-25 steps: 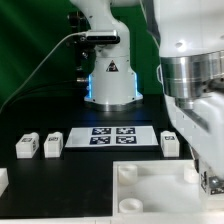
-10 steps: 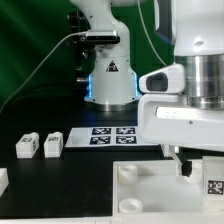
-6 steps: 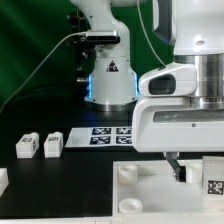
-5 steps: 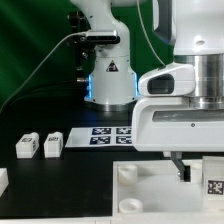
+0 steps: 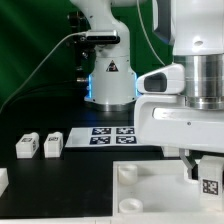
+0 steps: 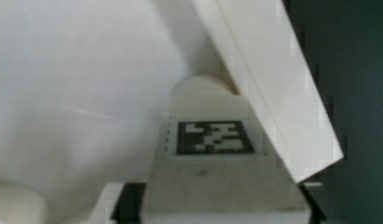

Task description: Assemble one leg

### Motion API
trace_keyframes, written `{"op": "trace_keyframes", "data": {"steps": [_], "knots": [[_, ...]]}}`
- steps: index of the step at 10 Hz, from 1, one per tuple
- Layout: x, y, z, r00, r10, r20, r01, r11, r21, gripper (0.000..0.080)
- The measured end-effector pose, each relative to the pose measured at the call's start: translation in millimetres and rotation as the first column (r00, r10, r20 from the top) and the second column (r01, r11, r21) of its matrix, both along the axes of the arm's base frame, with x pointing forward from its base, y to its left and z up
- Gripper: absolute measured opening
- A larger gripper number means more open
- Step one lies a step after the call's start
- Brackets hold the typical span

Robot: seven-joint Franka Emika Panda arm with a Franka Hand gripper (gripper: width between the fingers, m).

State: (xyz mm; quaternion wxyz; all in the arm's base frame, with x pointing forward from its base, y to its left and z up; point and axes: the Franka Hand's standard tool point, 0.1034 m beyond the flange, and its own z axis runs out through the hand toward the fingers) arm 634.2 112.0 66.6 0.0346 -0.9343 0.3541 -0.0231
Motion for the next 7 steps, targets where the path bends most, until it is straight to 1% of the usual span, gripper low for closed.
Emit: {"op": "trace_keyframes", "data": {"steps": [1, 2, 3, 4, 5, 6, 7], "knots": [[-0.1, 0.6, 0.0, 0.98, -0.195, -0.032, 0.195, 0.981, 0.007, 0.0289], [-0.1, 0.9, -0.5, 0.921, -0.384, -0.067, 0.385, 0.923, 0.001, 0.0289], [-0.3, 2.6, -0.7, 0.83, -0.549, -0.099, 0.552, 0.834, 0.001, 0.0289], [-0.5, 2.5, -0.9, 0.693, -0.709, -0.126, 0.716, 0.698, 0.007, 0.0289], [-0.4, 3.1, -0.6, 0.532, -0.832, -0.159, 0.843, 0.537, 0.012, 0.029], [-0.6, 3.5, -0.2, 0.446, -0.877, -0.178, 0.893, 0.451, 0.016, 0.029], [-0.3, 4.3, 0.3, 0.362, -0.914, -0.181, 0.93, 0.367, 0.007, 0.029]]}}
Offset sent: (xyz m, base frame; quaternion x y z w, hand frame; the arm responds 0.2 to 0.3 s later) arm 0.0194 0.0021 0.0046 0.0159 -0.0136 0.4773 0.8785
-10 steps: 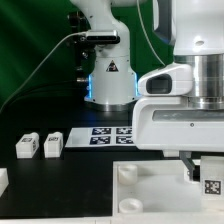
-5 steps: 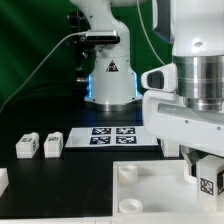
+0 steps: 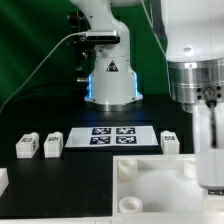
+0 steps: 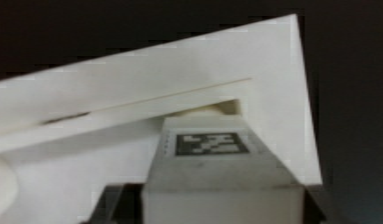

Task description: Assemble one leg

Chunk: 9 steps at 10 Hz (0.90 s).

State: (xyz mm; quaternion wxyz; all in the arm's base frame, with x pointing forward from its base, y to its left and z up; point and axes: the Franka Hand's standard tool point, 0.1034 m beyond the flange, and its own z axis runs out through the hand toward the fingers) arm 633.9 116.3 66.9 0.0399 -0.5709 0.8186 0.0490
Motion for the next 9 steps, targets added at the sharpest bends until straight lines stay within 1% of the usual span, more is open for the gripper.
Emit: {"op": "trace_keyframes", "data": {"steps": [1, 3, 4, 5, 6, 7, 8, 9], "knots": [[-0.1, -1.6, 0.6, 0.999, -0.034, -0.004, 0.034, 0.999, -0.013, 0.029], [-1.1, -2.2, -0.4, 1.0, -0.014, -0.004, 0.014, 1.0, -0.017, 0.0291], [-1.2, -2.0, -0.9, 1.0, -0.014, -0.004, 0.014, 1.0, -0.017, 0.0478], [-1.3, -2.0, -1.0, 1.0, -0.014, -0.004, 0.014, 1.0, -0.017, 0.0589], [-1.4, -1.8, -1.1, 1.0, -0.013, -0.004, 0.013, 1.0, -0.017, 0.0589], [-2.2, 0.1, -1.5, 1.0, -0.012, -0.001, 0.012, 1.0, -0.017, 0.0636], [-7.9, 6.6, -1.5, 1.0, -0.005, 0.004, 0.005, 1.0, -0.017, 0.0636], [-11.6, 12.6, 4.8, 1.0, 0.0, 0.007, 0.0, 1.0, -0.01, 0.0648]]}}
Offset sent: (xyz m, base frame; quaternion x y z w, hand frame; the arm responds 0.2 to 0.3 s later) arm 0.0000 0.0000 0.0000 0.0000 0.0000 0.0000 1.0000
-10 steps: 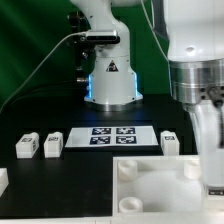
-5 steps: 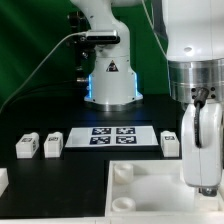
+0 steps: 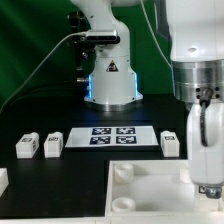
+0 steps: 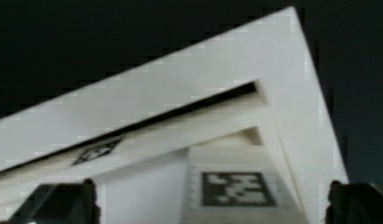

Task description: Assemble one leg

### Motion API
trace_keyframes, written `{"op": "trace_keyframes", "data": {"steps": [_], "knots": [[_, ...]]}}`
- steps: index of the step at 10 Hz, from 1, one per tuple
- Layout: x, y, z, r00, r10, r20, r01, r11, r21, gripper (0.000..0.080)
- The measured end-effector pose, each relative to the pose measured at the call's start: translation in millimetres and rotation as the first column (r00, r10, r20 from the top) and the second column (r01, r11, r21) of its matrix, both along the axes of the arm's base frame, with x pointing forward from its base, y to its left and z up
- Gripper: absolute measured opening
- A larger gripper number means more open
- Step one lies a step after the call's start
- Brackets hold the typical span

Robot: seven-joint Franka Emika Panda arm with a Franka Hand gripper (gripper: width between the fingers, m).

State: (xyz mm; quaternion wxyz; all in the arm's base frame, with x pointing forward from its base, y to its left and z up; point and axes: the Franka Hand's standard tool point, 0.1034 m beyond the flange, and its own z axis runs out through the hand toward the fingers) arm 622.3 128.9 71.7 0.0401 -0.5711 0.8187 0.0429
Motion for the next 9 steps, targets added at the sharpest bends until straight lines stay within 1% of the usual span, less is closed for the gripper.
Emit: {"op": "trace_keyframes", "data": {"steps": [1, 2, 9], "knots": [[0.1, 1.6, 5.1, 1.0, 0.002, 0.006, -0.002, 1.0, 0.003, 0.0648], [-0.6, 0.4, 2.2, 1.0, 0.003, 0.002, -0.003, 1.0, 0.001, 0.0648], [-1.2, 0.7, 1.3, 1.0, 0.006, 0.001, -0.006, 1.0, 0.0, 0.0648]]}}
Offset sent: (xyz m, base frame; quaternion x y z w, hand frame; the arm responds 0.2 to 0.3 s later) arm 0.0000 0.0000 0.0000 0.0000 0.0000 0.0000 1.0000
